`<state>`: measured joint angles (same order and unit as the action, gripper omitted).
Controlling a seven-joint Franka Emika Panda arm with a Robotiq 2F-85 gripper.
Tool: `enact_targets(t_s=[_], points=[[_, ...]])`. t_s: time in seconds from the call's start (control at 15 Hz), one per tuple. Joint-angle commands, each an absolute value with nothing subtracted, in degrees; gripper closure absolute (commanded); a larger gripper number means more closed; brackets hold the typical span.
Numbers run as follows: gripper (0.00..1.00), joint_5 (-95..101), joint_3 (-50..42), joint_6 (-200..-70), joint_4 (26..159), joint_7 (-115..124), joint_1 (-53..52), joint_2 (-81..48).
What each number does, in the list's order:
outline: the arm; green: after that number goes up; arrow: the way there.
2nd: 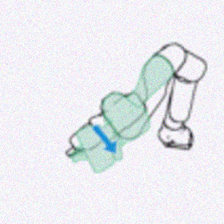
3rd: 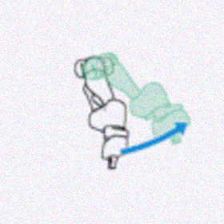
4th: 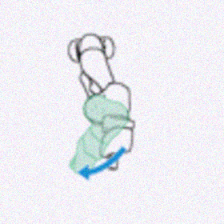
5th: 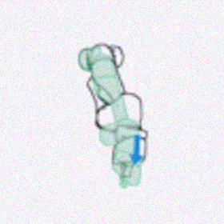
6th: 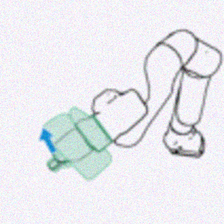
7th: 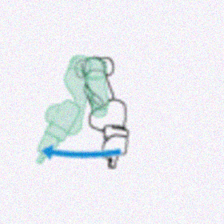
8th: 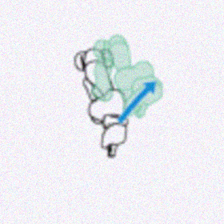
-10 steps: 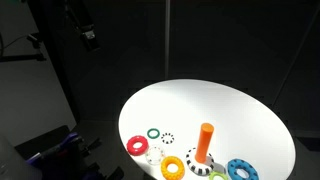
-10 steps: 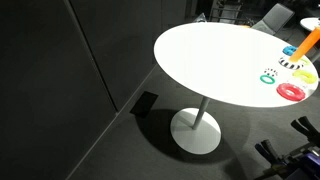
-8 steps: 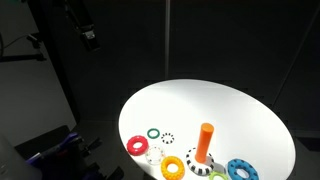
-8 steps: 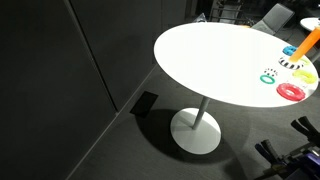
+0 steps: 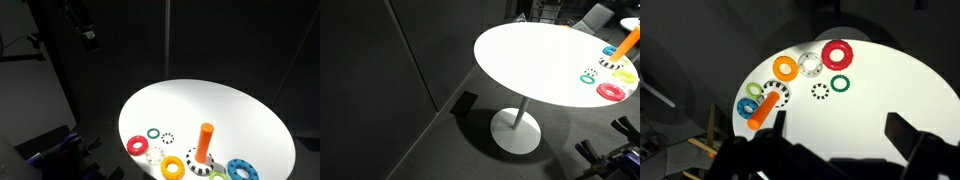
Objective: Put the pink circular object on the orange object
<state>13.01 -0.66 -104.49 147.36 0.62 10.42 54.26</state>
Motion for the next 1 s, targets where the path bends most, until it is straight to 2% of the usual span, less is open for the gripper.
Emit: enact_targets(t_s=[0.0,0.93], points=[[0.0,13.3,-1.6,-104.5,146.9,2.1,9.3,53.2],[0.0,9.9,-8.8,-114.5,151.5,0.4,10.0,43.8]])
